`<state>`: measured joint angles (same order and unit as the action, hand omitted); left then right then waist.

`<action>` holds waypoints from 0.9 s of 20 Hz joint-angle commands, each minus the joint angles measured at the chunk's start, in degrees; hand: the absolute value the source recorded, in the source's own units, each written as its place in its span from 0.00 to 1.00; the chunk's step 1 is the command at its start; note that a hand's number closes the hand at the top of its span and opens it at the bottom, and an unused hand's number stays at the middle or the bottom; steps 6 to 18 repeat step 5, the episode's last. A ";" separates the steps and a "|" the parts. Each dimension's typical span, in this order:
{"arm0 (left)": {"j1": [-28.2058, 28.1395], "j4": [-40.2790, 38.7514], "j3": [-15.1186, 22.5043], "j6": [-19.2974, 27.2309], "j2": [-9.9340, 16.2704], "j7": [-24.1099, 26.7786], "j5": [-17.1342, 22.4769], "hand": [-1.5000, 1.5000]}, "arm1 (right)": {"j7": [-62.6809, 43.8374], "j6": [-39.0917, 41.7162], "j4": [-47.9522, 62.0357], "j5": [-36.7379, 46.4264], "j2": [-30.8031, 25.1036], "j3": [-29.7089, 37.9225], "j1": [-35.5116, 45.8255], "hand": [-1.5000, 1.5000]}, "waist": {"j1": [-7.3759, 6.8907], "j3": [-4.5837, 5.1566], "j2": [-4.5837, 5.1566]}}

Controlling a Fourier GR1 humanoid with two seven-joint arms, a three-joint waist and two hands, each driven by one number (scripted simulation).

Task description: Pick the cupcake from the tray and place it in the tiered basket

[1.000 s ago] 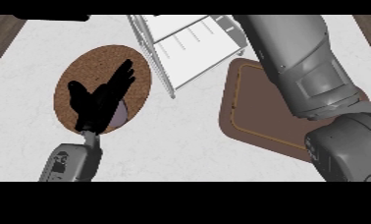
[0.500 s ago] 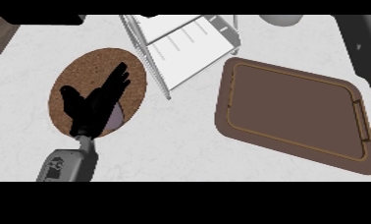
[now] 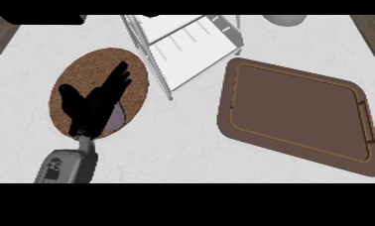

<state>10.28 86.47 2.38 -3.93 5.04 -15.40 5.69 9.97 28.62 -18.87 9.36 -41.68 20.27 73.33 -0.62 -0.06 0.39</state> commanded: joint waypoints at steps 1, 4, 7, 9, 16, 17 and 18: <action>3.04 -2.02 -0.33 0.91 -0.48 -0.76 -0.69 0.50 | 2.73 6.74 1.20 -0.89 -5.98 1.16 -2.42 0.00 | -0.41 0.00 0.25; -1.46 1.02 0.18 -1.37 0.93 0.94 -0.25 0.50 | 7.09 8.86 1.99 -0.40 -10.40 1.60 -5.54 0.00 | -1.13 -0.04 0.38; 3.47 -1.98 -0.87 -1.06 0.53 -1.35 0.62 0.50 | 7.24 9.36 2.62 -1.02 -10.80 2.32 -5.06 0.00 | -0.82 -0.04 0.51; 3.47 -1.98 -0.87 -1.06 0.53 -1.35 0.62 0.50 | 7.24 9.36 2.62 -1.02 -10.80 2.32 -5.06 0.00 | -0.82 -0.04 0.51; 3.47 -1.98 -0.87 -1.06 0.53 -1.35 0.62 0.50 | 7.24 9.36 2.62 -1.02 -10.80 2.32 -5.06 0.00 | -0.82 -0.04 0.51; 3.47 -1.98 -0.87 -1.06 0.53 -1.35 0.62 0.50 | 7.24 9.36 2.62 -1.02 -10.80 2.32 -5.06 0.00 | -0.82 -0.04 0.51; 3.47 -1.98 -0.87 -1.06 0.53 -1.35 0.62 0.50 | 7.24 9.36 2.62 -1.02 -10.80 2.32 -5.06 0.00 | -0.82 -0.04 0.51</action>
